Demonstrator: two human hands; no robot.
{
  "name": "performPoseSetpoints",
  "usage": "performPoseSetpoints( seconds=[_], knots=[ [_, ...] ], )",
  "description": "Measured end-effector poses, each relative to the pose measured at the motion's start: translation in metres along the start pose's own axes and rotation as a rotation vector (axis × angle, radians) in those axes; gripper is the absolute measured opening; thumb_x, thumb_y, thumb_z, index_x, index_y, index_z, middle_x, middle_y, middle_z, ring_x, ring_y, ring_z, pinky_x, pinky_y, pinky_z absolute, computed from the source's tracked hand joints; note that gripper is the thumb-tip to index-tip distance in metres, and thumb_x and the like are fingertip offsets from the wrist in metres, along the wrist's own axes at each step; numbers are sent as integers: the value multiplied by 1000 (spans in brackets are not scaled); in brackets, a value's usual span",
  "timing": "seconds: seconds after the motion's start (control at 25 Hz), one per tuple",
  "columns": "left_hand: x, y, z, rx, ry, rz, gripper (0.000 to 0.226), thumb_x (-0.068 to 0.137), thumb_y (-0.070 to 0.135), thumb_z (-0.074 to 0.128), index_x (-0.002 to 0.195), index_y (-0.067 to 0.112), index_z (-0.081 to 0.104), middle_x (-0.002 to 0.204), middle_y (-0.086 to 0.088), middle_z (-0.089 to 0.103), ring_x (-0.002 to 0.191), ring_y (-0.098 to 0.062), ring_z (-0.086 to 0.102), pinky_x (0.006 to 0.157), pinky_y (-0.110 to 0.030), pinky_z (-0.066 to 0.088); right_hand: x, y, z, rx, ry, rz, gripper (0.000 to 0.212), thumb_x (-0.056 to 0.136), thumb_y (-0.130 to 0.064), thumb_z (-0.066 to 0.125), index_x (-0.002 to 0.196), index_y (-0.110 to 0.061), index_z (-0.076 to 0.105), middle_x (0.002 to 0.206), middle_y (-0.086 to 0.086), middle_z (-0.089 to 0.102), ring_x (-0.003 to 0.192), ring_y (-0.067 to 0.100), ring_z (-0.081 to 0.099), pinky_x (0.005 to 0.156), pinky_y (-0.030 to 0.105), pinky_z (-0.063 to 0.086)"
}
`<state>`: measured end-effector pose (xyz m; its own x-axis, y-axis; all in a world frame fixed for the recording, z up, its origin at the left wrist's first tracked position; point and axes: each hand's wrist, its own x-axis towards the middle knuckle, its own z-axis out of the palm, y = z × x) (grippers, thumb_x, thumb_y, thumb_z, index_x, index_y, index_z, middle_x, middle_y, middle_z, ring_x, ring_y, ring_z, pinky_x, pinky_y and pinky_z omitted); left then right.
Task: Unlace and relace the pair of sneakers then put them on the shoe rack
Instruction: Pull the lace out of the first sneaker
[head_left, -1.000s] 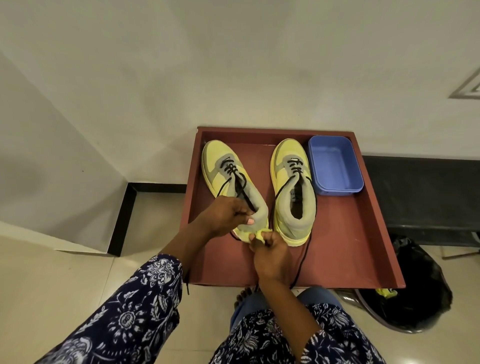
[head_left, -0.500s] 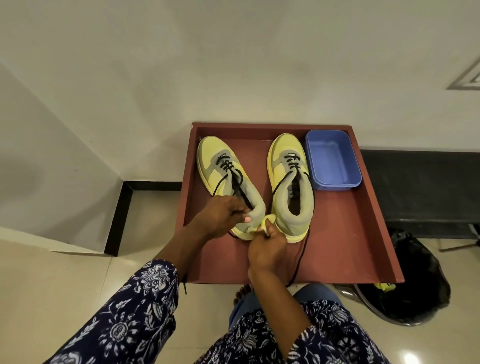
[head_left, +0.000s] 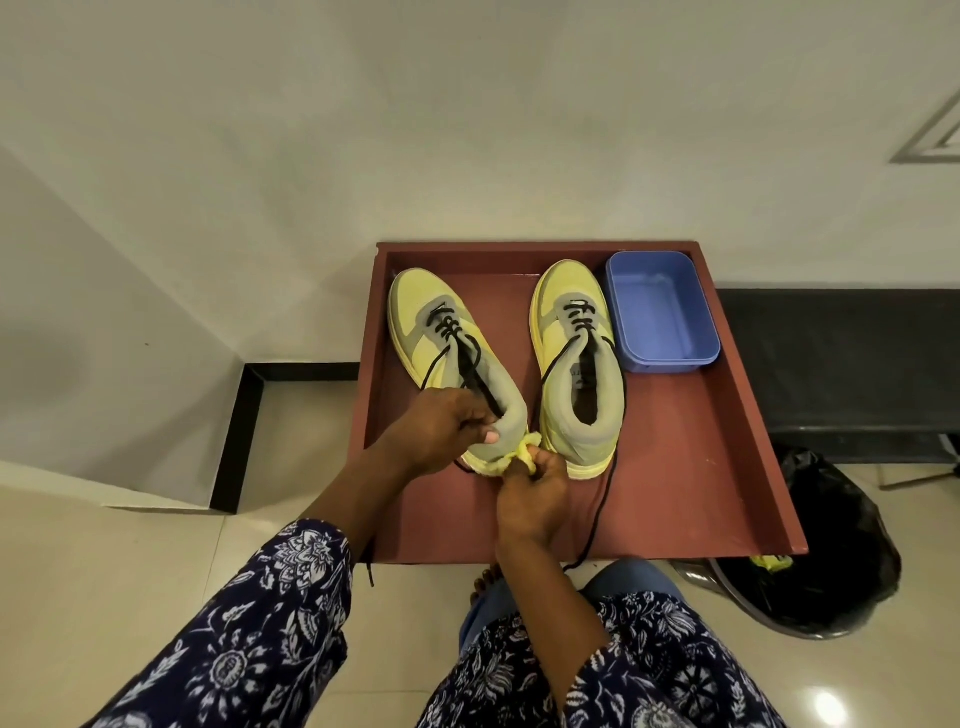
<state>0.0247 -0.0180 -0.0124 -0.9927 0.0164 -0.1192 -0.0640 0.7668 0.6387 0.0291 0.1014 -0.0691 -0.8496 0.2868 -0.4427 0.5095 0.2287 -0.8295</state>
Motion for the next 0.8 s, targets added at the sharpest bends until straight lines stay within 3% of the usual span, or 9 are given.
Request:
performPoseSetpoints(
  seconds=[0.12,0.28,0.6,0.72,0.8],
  knots=[
    [0,2,2,-7,19,-12,25,84,18,64,98,-2,69,95,-16,68,84,-27,61,75,-34,46,2,0,0,-92,14,-32,21,85,-5,56,105,-1,61,110,16,64,103,32,59,87,31,43],
    [1,2,3,9,22,-15,24,85,17,64,99,-2,69,95,-15,68,85,-26,60,73,-29,43,2,-3,9,-91,16,76,21,84,-3,56,105,2,59,113,20,61,108,36,55,90,37,44],
    [1,1,2,23,-3,-15,23,86,16,63,98,-1,69,94,-16,67,84,-26,60,73,-27,42,-3,-4,16,174,-162,463,19,72,-10,74,80,-7,56,85,13,68,76,30,67,72,39,56],
    [1,3,0,36,-21,-12,23,86,16,62,99,-1,70,96,-15,67,85,-25,60,72,-23,39,3,-3,10,213,-96,450,17,72,-3,70,71,-13,56,89,15,69,78,30,67,75,43,58],
    [1,3,-1,45,-27,-5,22,86,16,62,100,1,69,97,-14,67,85,-22,59,72,-20,37,4,-3,6,167,-69,379,12,76,-3,66,78,-13,61,97,14,70,84,29,65,81,47,56]
  ],
)
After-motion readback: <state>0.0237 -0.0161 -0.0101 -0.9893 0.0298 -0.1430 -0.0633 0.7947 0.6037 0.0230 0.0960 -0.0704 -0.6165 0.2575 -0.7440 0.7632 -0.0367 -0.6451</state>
